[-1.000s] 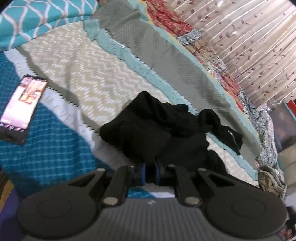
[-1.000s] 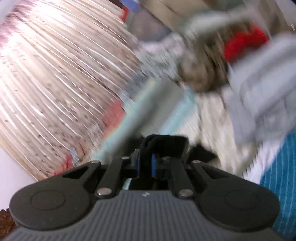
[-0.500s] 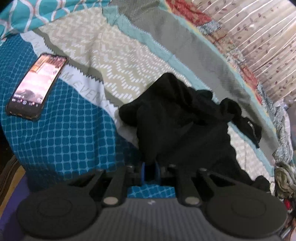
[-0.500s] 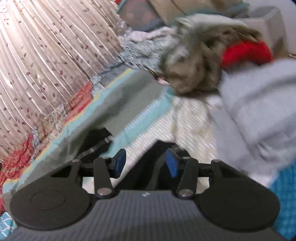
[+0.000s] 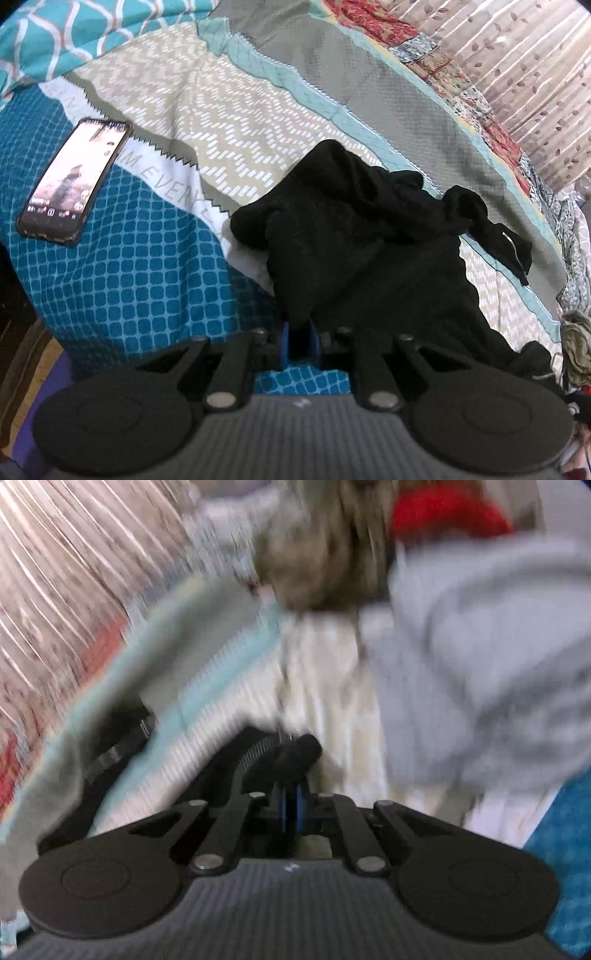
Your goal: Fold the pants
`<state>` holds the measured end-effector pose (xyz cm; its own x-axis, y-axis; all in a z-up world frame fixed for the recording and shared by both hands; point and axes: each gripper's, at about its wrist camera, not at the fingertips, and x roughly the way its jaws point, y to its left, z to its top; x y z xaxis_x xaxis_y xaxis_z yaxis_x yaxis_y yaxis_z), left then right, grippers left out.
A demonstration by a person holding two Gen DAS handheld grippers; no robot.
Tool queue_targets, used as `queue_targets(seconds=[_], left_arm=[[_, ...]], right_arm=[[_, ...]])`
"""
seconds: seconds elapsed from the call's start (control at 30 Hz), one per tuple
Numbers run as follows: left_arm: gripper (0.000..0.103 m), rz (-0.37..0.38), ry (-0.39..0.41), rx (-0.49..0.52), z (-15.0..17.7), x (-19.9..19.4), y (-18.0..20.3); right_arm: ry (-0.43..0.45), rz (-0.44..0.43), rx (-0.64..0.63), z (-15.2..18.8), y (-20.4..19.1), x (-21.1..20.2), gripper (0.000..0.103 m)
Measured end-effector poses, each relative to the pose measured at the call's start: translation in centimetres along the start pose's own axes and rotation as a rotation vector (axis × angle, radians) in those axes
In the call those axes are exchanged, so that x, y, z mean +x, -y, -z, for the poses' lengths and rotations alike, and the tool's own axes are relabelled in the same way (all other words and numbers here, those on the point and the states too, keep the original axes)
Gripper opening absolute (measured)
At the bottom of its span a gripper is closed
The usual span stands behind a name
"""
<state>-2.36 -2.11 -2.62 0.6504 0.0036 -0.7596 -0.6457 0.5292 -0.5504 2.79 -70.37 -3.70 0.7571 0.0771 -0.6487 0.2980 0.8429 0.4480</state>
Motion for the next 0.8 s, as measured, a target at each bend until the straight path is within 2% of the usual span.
queue_targets(seconds=[0.1, 0.13, 0.2, 0.3, 0.37, 0.4, 0.43, 0.47, 0.53, 0.6, 0.67, 0.73, 0.8], left_arm=[[0.011, -0.001, -0.026, 0.027, 0.2, -0.1, 0.2], [0.011, 0.007, -0.040, 0.026, 0.5, 0.0, 0.2], [0.010, 0.027, -0.067, 0.025, 1.4, 0.5, 0.4], [0.007, -0.026, -0.092, 0.083, 3.4, 1.3, 0.9], [0.010, -0.048, -0.131, 0.103, 4.5, 1.8, 0.6], [0.010, -0.048, -0.142, 0.100, 4.9, 1.7, 0.2], [0.010, -0.052, -0.143, 0.100, 4.9, 1.2, -0.4], [0.010, -0.060, -0.129, 0.100, 4.7, 0.4, -1.0], [0.012, -0.074, -0.069, 0.094, 3.9, -1.7, -2.2], [0.021, -0.080, 0.002, 0.072, 2.9, -3.6, -3.2], [0.033, -0.110, 0.058, 0.081, 1.1, -4.8, -3.8], [0.034, -0.144, 0.109, 0.108, -0.5, -5.1, -3.5], [0.039, -0.177, 0.149, 0.161, -2.1, -4.9, -2.4]], right_arm=[[0.174, -0.013, -0.008, -3.2, -0.9, -4.5, 0.007], [0.208, -0.006, -0.003, -4.2, -1.5, -5.2, 0.007], [0.259, 0.033, -0.004, -4.9, -1.2, -6.7, 0.007], [0.268, 0.156, -0.003, -4.9, 0.8, -7.0, 0.008], [0.186, 0.235, 0.032, -4.3, 2.3, -5.2, 0.016], [0.168, 0.259, 0.054, -3.5, 4.3, -5.8, 0.032], [0.156, 0.296, 0.091, -2.8, 5.7, -5.5, 0.053], [0.172, 0.333, 0.148, -2.6, 5.5, -4.8, 0.057], [0.200, 0.337, 0.211, -2.0, 6.1, -4.7, 0.056], [0.251, 0.330, 0.234, -1.3, 5.1, -4.8, 0.056], [0.298, 0.313, 0.162, -1.3, 0.9, -3.7, 0.056], [0.319, 0.266, 0.061, -0.9, -2.9, -3.8, 0.056], [0.309, 0.202, -0.017, -0.4, -6.4, -3.6, 0.056]])
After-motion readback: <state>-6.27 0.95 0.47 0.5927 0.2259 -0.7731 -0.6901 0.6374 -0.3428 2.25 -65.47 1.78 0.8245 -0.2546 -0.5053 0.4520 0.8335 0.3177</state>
